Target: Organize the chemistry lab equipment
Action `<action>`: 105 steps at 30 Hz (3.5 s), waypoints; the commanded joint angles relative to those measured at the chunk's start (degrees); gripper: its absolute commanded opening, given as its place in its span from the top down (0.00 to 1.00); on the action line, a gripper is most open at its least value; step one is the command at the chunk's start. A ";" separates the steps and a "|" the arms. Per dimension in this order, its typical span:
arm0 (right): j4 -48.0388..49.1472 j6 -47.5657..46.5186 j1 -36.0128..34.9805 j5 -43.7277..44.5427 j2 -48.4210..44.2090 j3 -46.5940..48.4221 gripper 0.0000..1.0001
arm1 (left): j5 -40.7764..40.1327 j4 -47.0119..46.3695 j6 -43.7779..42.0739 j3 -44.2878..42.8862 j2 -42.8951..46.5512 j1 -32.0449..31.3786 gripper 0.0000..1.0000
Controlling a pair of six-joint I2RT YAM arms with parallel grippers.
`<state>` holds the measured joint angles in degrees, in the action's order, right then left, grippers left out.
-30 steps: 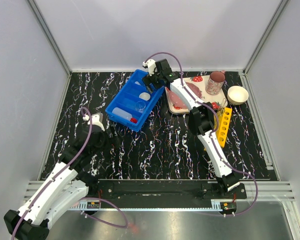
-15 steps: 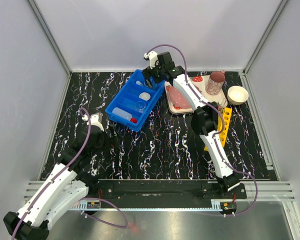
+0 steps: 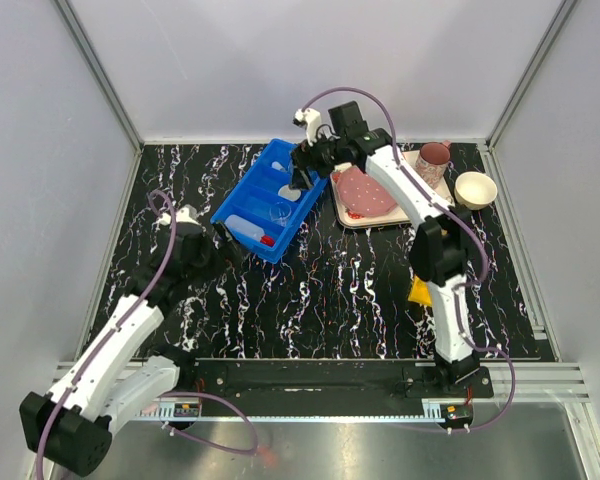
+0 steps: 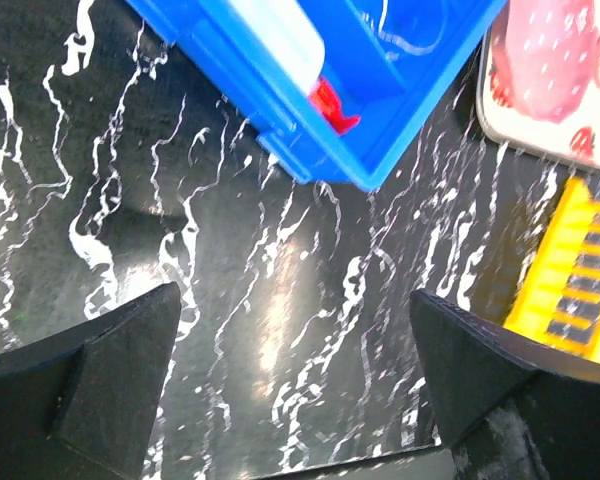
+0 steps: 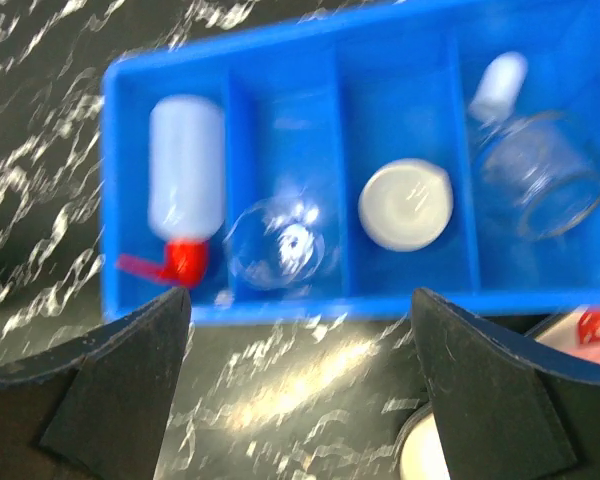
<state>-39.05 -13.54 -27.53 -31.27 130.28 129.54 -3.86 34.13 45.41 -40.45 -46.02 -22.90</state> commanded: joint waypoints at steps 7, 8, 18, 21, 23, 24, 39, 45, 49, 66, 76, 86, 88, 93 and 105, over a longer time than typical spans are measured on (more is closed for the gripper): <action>-1.47 -12.73 0.11 -4.52 -34.89 -34.58 0.00 | 5.79 -3.63 11.90 -11.58 -14.88 7.33 0.05; -1.04 -13.43 0.11 -4.16 -37.01 -37.31 0.01 | 5.79 -3.63 12.33 -12.11 -15.93 8.21 0.07; 1.60 -14.15 5.02 -7.04 -52.75 -55.96 0.00 | 7.37 -2.05 11.46 -19.57 -33.86 9.89 0.17; 2.83 -13.01 6.43 -9.33 -54.60 -58.86 0.00 | 6.41 -1.08 9.09 -20.90 -36.77 9.89 0.19; 4.06 -12.57 7.13 -10.30 -55.65 -61.05 0.00 | 5.36 -0.47 8.12 -21.16 -37.82 9.89 0.21; 4.59 -12.13 7.40 -11.26 -56.09 -61.76 0.00 | 5.00 -0.38 7.77 -21.25 -38.18 9.97 0.21; 10.22 -8.79 11.09 -18.21 -61.20 -69.24 0.00 | 3.95 1.20 3.73 -23.10 -43.01 9.89 0.34; 10.31 -8.52 11.36 -18.92 -61.81 -69.50 0.00 | 2.63 2.17 2.32 -23.01 -44.68 9.97 0.42; 10.48 -8.52 11.71 -19.01 -62.95 -70.29 0.00 | 1.67 2.34 0.82 -22.22 -44.77 9.89 0.54; 7.94 -8.52 11.80 -20.24 -60.50 -67.31 0.00 | -3.00 5.24 -0.67 -9.04 -29.41 10.41 0.60; 1.45 -8.51 8.30 -16.82 -53.21 -58.89 0.00 | -2.82 8.49 0.12 -5.34 -18.50 11.03 0.57; -5.51 -7.29 -1.30 -6.52 -42.57 -45.43 0.00 | 3.50 9.03 -7.60 -8.33 -8.92 11.21 0.32; -5.78 -7.38 -1.30 -6.53 -42.12 -44.81 0.00 | 11.11 5.44 -12.35 -7.81 -6.63 11.29 0.22; -6.04 -9.31 -1.21 -4.24 -43.61 -47.26 0.00 | 20.46 -2.56 -18.50 -10.69 -8.10 11.21 0.01; -2.79 -10.37 8.10 -12.24 -50.91 -54.47 0.00 | 34.70 -11.01 -21.67 -32.65 -42.88 10.94 0.03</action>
<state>-44.82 -23.73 -22.24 -39.24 83.55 76.51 24.56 28.18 26.30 -65.34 -79.68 -11.99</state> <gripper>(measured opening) 0.994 0.983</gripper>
